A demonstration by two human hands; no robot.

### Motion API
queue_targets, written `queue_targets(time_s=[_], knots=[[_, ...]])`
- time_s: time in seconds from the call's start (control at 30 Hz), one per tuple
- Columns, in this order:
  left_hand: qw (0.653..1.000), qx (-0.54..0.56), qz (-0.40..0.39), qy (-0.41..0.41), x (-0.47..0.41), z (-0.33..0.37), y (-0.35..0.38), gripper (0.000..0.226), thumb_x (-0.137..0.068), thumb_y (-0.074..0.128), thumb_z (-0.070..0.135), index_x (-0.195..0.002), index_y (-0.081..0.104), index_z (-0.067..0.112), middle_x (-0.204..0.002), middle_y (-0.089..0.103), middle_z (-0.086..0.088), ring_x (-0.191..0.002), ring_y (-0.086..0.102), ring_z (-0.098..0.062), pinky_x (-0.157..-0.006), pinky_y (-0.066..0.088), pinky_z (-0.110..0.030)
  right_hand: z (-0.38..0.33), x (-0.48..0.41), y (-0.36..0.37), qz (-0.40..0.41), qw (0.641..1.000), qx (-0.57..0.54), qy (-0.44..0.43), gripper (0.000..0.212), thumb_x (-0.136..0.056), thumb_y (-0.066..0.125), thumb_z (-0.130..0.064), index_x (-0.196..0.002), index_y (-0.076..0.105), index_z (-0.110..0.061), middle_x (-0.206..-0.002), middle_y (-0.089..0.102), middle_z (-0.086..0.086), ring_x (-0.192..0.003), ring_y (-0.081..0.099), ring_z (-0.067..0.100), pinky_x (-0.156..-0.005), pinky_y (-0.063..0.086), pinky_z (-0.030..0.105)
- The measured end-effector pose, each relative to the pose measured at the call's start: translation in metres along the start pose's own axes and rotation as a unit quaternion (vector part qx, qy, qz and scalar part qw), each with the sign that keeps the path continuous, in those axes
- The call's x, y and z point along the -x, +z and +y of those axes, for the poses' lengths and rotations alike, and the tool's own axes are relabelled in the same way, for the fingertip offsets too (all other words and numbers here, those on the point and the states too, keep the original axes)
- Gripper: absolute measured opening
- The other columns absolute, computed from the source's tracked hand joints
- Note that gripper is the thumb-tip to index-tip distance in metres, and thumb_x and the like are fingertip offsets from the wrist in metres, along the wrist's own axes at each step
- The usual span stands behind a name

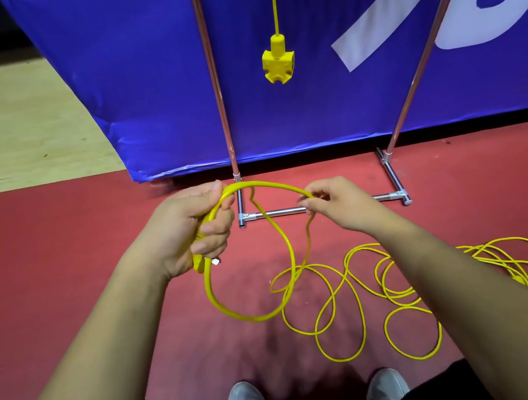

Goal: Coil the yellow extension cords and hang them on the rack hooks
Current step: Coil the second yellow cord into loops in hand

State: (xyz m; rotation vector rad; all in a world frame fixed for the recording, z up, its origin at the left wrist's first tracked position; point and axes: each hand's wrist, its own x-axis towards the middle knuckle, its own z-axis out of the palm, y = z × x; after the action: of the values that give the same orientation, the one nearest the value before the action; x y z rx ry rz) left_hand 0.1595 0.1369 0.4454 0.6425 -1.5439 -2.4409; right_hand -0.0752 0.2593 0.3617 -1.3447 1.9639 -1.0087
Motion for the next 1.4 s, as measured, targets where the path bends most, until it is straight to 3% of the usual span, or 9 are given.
queue_targets(time_s=[0.23,0.4,0.5,0.7,0.87,1.03,1.13,1.27,1.4], knots=[[0.987,0.129,0.004,0.095,0.000,0.009,-0.017,0.031,-0.100,0.033,0.028,-0.082,0.051,0.010,-0.040,0.030,0.012,-0.027,0.027,-0.001,-0.035,0.025,-0.019,0.068,0.007,0.017,-0.045,0.978,0.132,0.152,0.023,-0.090,0.061,-0.013,-0.068,0.057,-0.011,-0.062,0.053,0.009,-0.065,0.051,0.026,-0.058,0.038,0.031],[0.989,0.058,0.077,0.111,-0.005,0.013,-0.024,0.038,-0.099,0.036,0.031,-0.097,0.062,0.004,-0.045,0.026,0.008,-0.035,0.027,-0.008,-0.043,0.027,-0.022,0.060,0.012,0.017,0.044,0.963,-0.167,0.207,0.014,-0.086,0.068,0.000,-0.087,0.054,-0.003,-0.069,0.067,0.020,-0.054,0.066,0.016,-0.057,0.052,0.021],[0.983,-0.075,0.124,0.113,-0.009,0.006,-0.025,0.031,-0.101,0.038,0.025,-0.085,0.057,0.006,-0.048,0.028,0.005,-0.041,0.036,-0.015,-0.047,0.036,-0.024,0.042,0.006,0.020,0.026,0.957,-0.192,0.217,0.018,-0.083,0.071,0.000,-0.076,0.056,-0.004,-0.062,0.066,0.017,-0.048,0.065,0.018,-0.050,0.053,0.024],[0.946,-0.258,0.178,0.079,-0.008,-0.002,-0.031,0.030,-0.101,0.045,0.025,-0.079,0.056,0.006,-0.061,0.067,-0.007,-0.047,0.058,-0.017,-0.048,0.044,-0.025,0.000,-0.001,0.021,-0.163,0.968,0.160,0.099,0.031,-0.083,0.072,-0.016,-0.055,0.062,-0.024,-0.051,0.057,-0.006,-0.042,0.047,0.001,-0.051,0.039,0.019],[0.950,-0.286,0.123,0.034,-0.007,-0.007,-0.017,0.028,-0.101,0.044,0.020,-0.085,0.059,0.003,-0.078,0.074,-0.015,-0.060,0.068,-0.019,-0.055,0.050,-0.023,-0.068,0.017,0.006,-0.314,0.948,-0.024,0.035,0.015,-0.085,0.068,-0.013,-0.073,0.074,-0.019,-0.055,0.048,0.003,-0.050,0.039,0.012,-0.051,0.031,0.025],[0.977,-0.210,0.025,0.003,-0.004,-0.004,-0.004,0.028,-0.099,0.045,0.024,-0.079,0.057,0.007,-0.068,0.068,-0.017,-0.059,0.067,-0.025,-0.052,0.048,-0.026,-0.084,0.013,-0.005,-0.121,0.958,-0.256,-0.037,0.013,-0.085,0.069,-0.021,-0.075,0.074,-0.013,-0.049,0.042,-0.001,-0.048,0.032,0.013,-0.049,0.024,0.025],[0.993,-0.102,0.021,0.055,-0.008,-0.002,-0.004,0.027,-0.093,0.048,0.024,-0.073,0.053,0.007,-0.047,0.043,-0.003,-0.044,0.054,-0.023,-0.048,0.044,-0.024,-0.071,0.007,-0.004,-0.055,0.969,-0.240,-0.030,0.014,-0.087,0.067,-0.021,-0.076,0.071,-0.012,-0.052,0.044,0.002,-0.049,0.037,0.015,-0.047,0.031,0.023],[0.995,0.002,0.076,0.067,-0.010,0.002,-0.010,0.026,-0.091,0.045,0.025,-0.074,0.049,0.006,-0.046,0.032,0.003,-0.037,0.038,-0.016,-0.042,0.036,-0.022,-0.038,0.008,-0.008,-0.077,0.983,-0.165,0.014,0.006,-0.091,0.063,-0.009,-0.086,0.064,-0.011,-0.063,0.056,0.004,-0.055,0.049,0.015,-0.058,0.041,0.030],[0.992,-0.109,0.062,0.006,-0.004,0.001,-0.018,0.022,-0.083,0.052,0.021,-0.075,0.052,0.002,-0.043,0.038,-0.004,-0.036,0.048,-0.023,-0.043,0.043,-0.025,-0.027,0.011,-0.016,0.006,0.968,-0.245,0.055,0.010,-0.088,0.065,-0.004,-0.085,0.063,-0.013,-0.061,0.059,0.007,-0.047,0.040,0.012,-0.049,0.031,0.024]])
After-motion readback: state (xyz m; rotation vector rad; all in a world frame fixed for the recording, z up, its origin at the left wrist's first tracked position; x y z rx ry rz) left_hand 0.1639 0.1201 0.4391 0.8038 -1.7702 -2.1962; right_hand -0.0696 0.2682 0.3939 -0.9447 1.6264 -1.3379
